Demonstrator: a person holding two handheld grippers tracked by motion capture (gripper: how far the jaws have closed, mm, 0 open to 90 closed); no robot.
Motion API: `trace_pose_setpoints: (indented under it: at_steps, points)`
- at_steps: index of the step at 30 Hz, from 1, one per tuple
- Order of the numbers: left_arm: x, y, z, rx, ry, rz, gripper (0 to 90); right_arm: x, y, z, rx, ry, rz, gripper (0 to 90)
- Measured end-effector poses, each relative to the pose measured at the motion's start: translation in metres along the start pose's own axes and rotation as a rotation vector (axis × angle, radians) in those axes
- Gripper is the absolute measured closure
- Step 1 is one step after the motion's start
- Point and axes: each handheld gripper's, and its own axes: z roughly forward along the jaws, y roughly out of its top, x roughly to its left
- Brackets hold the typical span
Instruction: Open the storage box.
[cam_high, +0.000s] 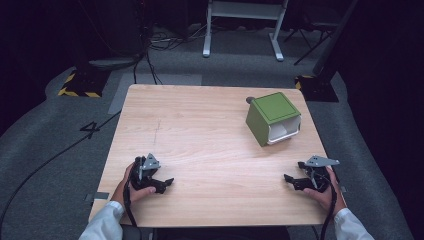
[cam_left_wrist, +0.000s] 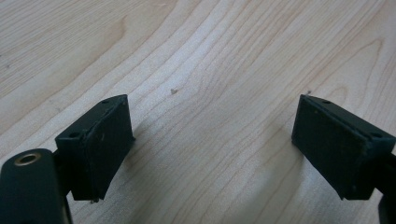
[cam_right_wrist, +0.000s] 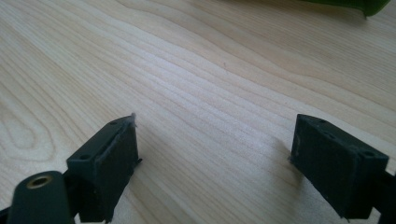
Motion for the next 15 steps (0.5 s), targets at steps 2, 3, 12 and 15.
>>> trace_pose_setpoints:
  at_steps: [2,3,12,15]
  points:
    - [0.0002,0.0,-0.0001,0.001,0.001,0.003,12.6,-0.0008,-0.0007,-0.0007,0.002,0.002,0.0,14.1]
    - [0.0003,0.0,-0.0002,0.0,0.001,0.004,12.6,-0.0012,-0.0011,-0.0011,0.002,0.002,0.0,14.1]
    - [0.0052,-0.0037,-0.0033,0.002,0.037,-0.03,10.5,-0.0041,-0.0005,-0.0002,0.009,0.004,-0.001,11.1]
    - [0.004,-0.004,-0.0038,0.003,0.044,-0.04,10.6,-0.0051,0.0018,0.0003,0.024,0.006,0.001,11.4]
